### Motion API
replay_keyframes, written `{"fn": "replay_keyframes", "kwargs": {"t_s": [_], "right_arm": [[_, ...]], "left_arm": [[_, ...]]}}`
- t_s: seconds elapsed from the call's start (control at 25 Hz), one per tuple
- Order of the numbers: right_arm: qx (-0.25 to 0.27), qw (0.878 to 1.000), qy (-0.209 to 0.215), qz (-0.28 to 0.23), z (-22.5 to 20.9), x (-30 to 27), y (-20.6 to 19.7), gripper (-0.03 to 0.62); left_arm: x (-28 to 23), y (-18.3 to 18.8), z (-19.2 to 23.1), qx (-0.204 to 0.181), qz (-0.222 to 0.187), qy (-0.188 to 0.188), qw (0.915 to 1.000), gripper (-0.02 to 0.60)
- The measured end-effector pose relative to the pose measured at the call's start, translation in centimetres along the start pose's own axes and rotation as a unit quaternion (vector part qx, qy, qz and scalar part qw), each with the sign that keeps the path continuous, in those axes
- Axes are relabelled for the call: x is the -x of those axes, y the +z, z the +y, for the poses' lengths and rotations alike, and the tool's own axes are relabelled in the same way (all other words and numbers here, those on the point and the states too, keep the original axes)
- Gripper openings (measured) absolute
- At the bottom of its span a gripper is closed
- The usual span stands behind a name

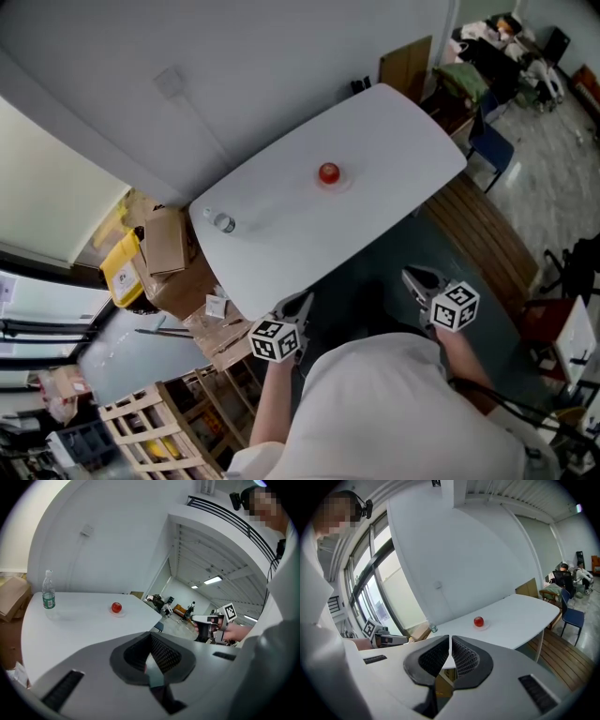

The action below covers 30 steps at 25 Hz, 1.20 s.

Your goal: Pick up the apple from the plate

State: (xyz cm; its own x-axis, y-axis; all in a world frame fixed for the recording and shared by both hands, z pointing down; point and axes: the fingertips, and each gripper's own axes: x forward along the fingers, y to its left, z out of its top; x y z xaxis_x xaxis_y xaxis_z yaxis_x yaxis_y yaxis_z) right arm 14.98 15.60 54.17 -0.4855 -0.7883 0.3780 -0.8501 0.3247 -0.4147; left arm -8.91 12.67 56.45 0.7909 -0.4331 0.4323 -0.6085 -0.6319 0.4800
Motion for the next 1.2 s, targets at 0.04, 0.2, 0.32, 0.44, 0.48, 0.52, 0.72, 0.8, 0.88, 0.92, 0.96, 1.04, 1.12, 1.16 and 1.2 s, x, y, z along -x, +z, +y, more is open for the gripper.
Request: {"fn": "replay_keyframes", "kwargs": {"t_s": [0.04, 0.2, 0.32, 0.44, 0.48, 0.52, 0.72, 0.8, 0.88, 0.92, 0.96, 1.04, 1.12, 1.16, 1.2], "right_arm": [[0.0, 1.0, 0.008, 0.003, -0.6, -0.5, 0.5, 0.04], [0.0, 0.999, 0.031, 0.013, -3.0, -2.2, 2.3, 0.04], [0.004, 0.999, 0.047, 0.016, -5.0, -3.4, 3.7, 0.04], [0.009, 0.998, 0.06, 0.022, -7.1, -4.3, 5.1, 0.04], [0.011, 0.998, 0.065, 0.024, -7.7, -4.6, 5.5, 0.04], [0.012, 0.997, 0.07, 0.027, -8.3, -4.8, 5.9, 0.04], [0.018, 0.993, 0.1, 0.054, -10.7, -6.3, 6.7, 0.04], [0.022, 0.992, 0.111, 0.062, -11.4, -6.9, 7.0, 0.04], [0.025, 0.99, 0.119, 0.07, -12.0, -7.6, 7.3, 0.04], [0.025, 0.989, 0.122, 0.073, -12.1, -7.9, 7.4, 0.04], [0.024, 0.989, 0.126, 0.076, -12.2, -8.2, 7.4, 0.04], [0.023, 0.988, 0.131, 0.079, -12.4, -8.9, 7.5, 0.04], [0.019, 0.987, 0.133, 0.085, -12.5, -9.7, 7.5, 0.04], [0.018, 0.987, 0.134, 0.088, -12.5, -10.1, 7.6, 0.04], [0.019, 0.986, 0.135, 0.091, -12.5, -10.6, 7.6, 0.04]], "left_arm": [[-0.6, 0.4, 0.1, 0.0, -0.001, 0.005, 1.0, 0.002], [-2.9, 2.5, 0.4, 0.006, -0.015, 0.029, 0.9995, 0.002], [-4.7, 3.7, 0.6, 0.01, -0.023, 0.045, 0.9987, 0.002], [-6.6, 4.7, 0.6, 0.014, -0.028, 0.058, 0.9978, 0.002], [-7.2, 5.0, 0.6, 0.015, -0.029, 0.063, 0.9975, 0.002], [-7.8, 5.4, 0.5, 0.017, -0.031, 0.067, 0.9971, 0.002], [-9.8, 6.6, 0.3, 0.029, -0.044, 0.09, 0.9945, 0.002], [-10.5, 6.9, 0.2, 0.033, -0.046, 0.096, 0.9937, 0.002], [-11.2, 7.2, 0.2, 0.036, -0.047, 0.101, 0.9931, 0.002], [-11.4, 7.3, 0.2, 0.038, -0.046, 0.104, 0.9928, 0.002], [-11.6, 7.3, 0.2, 0.039, -0.046, 0.106, 0.9925, 0.002], [-11.7, 7.3, 0.3, 0.042, -0.045, 0.112, 0.9918, 0.002], [-11.8, 7.5, 0.5, 0.044, -0.044, 0.116, 0.9913, 0.002], [-11.8, 7.6, 0.6, 0.045, -0.044, 0.117, 0.9911, 0.002], [-11.8, 7.8, 0.8, 0.045, -0.044, 0.118, 0.991, 0.002]]}}
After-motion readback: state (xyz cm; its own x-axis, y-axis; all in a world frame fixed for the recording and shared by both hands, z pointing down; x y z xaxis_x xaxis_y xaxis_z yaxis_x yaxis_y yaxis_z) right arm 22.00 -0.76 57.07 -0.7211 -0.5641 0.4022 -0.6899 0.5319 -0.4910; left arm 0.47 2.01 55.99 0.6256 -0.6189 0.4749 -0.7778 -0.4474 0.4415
